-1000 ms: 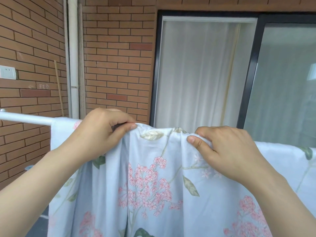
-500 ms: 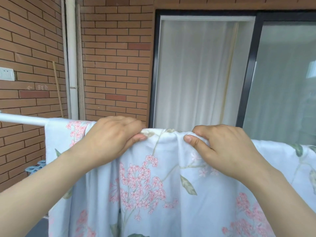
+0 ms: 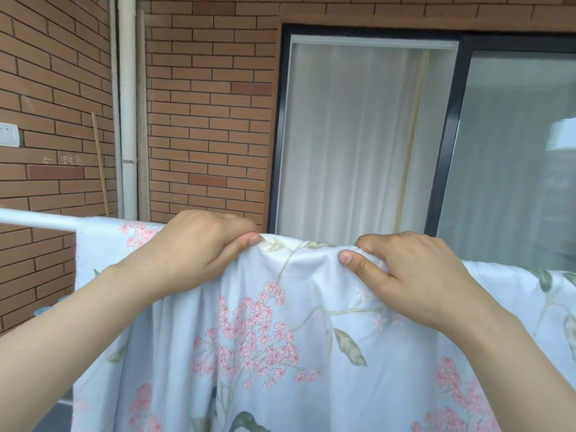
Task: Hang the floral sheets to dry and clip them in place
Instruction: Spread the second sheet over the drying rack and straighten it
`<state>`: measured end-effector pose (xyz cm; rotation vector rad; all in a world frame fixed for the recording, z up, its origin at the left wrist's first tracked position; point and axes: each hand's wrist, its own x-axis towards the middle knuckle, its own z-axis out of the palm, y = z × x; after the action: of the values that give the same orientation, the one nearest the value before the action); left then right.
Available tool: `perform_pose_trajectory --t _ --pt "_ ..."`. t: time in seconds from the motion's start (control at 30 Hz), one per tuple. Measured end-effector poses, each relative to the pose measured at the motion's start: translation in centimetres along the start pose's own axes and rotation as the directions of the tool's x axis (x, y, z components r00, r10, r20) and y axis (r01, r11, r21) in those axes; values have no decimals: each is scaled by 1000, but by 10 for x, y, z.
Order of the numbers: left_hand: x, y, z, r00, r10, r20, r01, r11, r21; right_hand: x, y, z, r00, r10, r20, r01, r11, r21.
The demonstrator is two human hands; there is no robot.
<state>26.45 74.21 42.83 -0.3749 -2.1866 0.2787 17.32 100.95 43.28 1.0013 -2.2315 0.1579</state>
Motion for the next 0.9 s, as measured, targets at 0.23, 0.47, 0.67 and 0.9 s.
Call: perform_pose_trajectory --t 0.23,0.47,0.67,0.9 --pt "6 4 1 993 -65 94 64 998 19 10 -24 -13 997 57 58 -60 997 49" --pt "12 3 7 989 -94 111 103 991 -80 24 -50 0 999 34 24 -36 998 55" --pt "2 -5 4 998 -45 43 53 981 -186 37 -47 1 970 182 160 -204 970 134" --pt "-13 -12 -6 977 -209 34 207 909 -360 36 -48 5 981 157 114 -169 979 110"
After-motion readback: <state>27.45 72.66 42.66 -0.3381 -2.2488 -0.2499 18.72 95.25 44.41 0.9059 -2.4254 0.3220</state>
